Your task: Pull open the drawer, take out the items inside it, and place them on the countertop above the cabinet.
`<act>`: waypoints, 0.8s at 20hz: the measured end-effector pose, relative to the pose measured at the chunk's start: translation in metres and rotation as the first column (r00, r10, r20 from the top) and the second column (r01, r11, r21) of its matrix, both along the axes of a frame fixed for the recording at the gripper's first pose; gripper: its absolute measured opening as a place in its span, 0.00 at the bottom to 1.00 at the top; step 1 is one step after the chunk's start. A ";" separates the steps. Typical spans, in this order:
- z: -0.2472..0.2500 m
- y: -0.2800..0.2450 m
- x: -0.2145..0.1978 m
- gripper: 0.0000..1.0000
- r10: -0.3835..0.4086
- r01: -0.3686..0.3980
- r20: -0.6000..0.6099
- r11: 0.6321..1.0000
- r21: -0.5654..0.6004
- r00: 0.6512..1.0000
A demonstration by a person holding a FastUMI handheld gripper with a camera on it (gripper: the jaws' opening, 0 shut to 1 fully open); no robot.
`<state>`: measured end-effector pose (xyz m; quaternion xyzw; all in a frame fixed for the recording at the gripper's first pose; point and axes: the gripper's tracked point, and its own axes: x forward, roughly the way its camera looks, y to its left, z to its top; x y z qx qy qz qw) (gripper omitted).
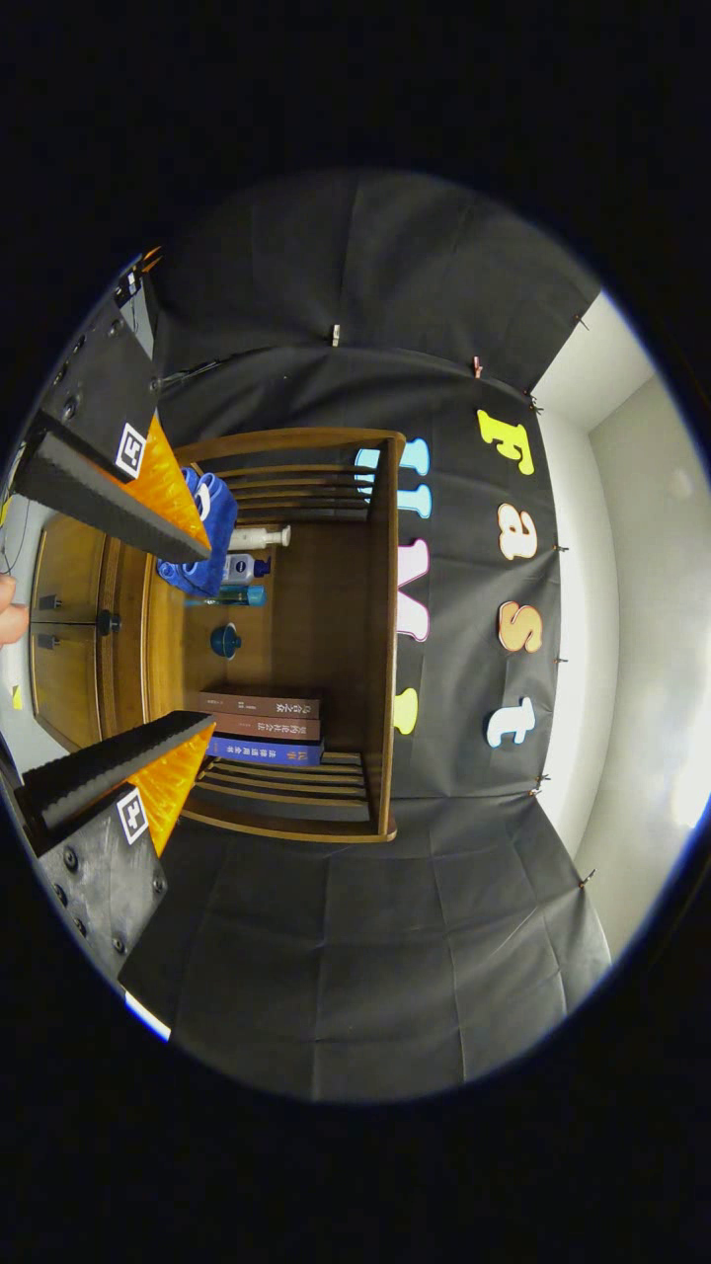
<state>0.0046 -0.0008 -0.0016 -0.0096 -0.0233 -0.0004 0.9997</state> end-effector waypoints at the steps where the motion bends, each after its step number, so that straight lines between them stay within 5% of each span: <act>1: -0.002 0.000 0.003 0.98 -0.002 0.002 0.009 1.000 -0.009 1.000; 8: -0.054 -0.001 0.032 0.98 -0.042 0.042 0.032 0.999 -0.021 0.999; 16: -0.185 0.023 0.078 0.98 -0.024 0.017 -0.096 0.997 -0.071 0.995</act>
